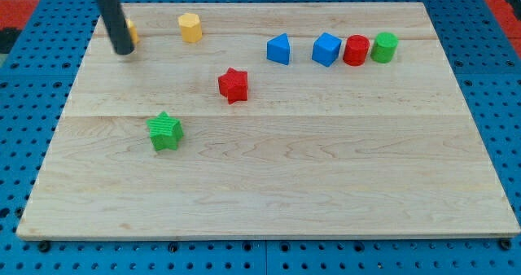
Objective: Slide the yellow heart above blue cube
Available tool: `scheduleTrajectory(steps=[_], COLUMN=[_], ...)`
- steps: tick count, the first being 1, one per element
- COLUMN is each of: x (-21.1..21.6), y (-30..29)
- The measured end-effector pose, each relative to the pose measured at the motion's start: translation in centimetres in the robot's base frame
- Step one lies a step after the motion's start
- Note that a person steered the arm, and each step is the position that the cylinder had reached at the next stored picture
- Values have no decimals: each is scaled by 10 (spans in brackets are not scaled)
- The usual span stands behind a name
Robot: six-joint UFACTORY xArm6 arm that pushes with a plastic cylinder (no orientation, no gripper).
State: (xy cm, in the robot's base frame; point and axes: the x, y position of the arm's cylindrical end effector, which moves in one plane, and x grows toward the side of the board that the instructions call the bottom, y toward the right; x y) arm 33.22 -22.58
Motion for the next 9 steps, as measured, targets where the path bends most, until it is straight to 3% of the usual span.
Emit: scheduleTrajectory(steps=[1, 2, 4, 5, 6, 7, 8, 9], x=[-22, -51, -65, -78, -102, -127, -129, -107], y=[-74, -69, 75, 101, 47, 37, 114, 116])
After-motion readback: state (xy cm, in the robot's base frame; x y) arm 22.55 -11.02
